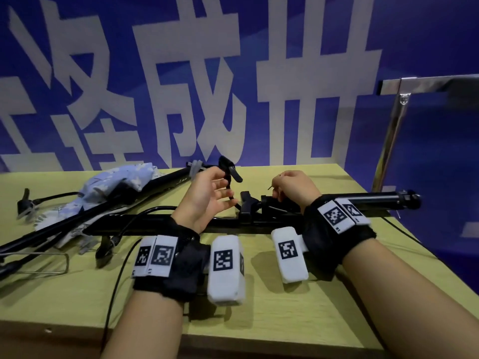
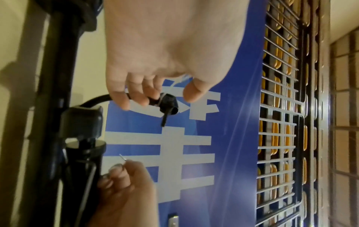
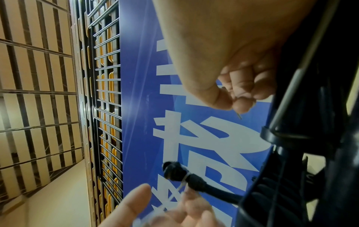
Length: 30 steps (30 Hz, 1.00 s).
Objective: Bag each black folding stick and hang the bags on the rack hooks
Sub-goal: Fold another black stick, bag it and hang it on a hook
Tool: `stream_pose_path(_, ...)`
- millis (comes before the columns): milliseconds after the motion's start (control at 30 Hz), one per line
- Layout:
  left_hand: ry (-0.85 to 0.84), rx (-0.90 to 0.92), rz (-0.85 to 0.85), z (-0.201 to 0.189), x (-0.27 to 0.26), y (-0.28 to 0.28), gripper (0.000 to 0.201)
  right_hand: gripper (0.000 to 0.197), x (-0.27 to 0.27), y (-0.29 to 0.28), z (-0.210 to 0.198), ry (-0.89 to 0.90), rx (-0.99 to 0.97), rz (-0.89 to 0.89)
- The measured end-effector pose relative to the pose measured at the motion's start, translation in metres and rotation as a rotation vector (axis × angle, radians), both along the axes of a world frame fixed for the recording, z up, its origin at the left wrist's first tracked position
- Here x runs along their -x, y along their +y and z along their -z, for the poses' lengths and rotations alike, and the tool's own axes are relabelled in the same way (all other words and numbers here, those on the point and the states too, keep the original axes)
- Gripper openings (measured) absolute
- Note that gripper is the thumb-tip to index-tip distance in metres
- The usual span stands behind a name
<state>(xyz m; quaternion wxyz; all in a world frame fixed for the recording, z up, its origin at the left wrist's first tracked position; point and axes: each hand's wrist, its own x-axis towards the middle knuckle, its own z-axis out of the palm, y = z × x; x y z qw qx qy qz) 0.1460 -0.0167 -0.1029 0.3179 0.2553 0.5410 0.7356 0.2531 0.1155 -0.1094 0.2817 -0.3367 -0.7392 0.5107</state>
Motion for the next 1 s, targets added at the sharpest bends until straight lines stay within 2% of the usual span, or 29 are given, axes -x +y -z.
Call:
stream_pose_path(133, 0.153, 0.101, -0.211, 0.006, 0.003, 0.009, 0.030, 0.016, 0.000, -0.001, 0.000, -0.018, -0.014, 0.002)
stream_pose_path(200, 0.193, 0.082, -0.338, 0.009, 0.006, 0.013, 0.034, 0.017, 0.000, -0.001, 0.000, -0.027, -0.026, 0.006)
stream_pose_path(367, 0.187, -0.047, -0.455, 0.007, 0.005, 0.015, 0.022, 0.023, 0.001, 0.001, 0.002, 0.004, -0.018, 0.013)
stream_pose_path(500, 0.090, -0.115, -0.497, 0.005, 0.007, 0.013, 0.017, 0.026, 0.002, 0.001, 0.001, -0.014, -0.053, 0.014)
stream_pose_path(600, 0.009, -0.063, -0.415, 0.004, 0.008, 0.012, 0.015, 0.025, 0.005, 0.000, 0.000, -0.043, -0.120, 0.010)
stream_pose_path(667, -0.017, -0.011, -0.253, 0.004, 0.001, 0.008, 0.011, 0.024, 0.006, -0.001, -0.002, 0.002, -0.182, 0.032)
stream_pose_path(733, 0.069, 0.081, -0.117, 0.003, -0.005, 0.005, 0.011, 0.027, 0.005, -0.004, -0.005, 0.115, -0.216, 0.046)
stream_pose_path(800, 0.192, 0.166, -0.052, 0.004, -0.007, 0.003, 0.014, 0.030, 0.004, -0.011, -0.009, 0.225, -0.269, 0.019)
stream_pose_path(900, 0.308, 0.241, -0.028, 0.004, -0.009, 0.003, 0.010, 0.034, 0.001, -0.023, -0.014, 0.316, -0.356, -0.065)
stream_pose_path(1000, 0.392, 0.308, -0.017, 0.004, -0.012, 0.004, 0.013, 0.028, 0.001, -0.029, -0.015, 0.328, -0.404, -0.141)
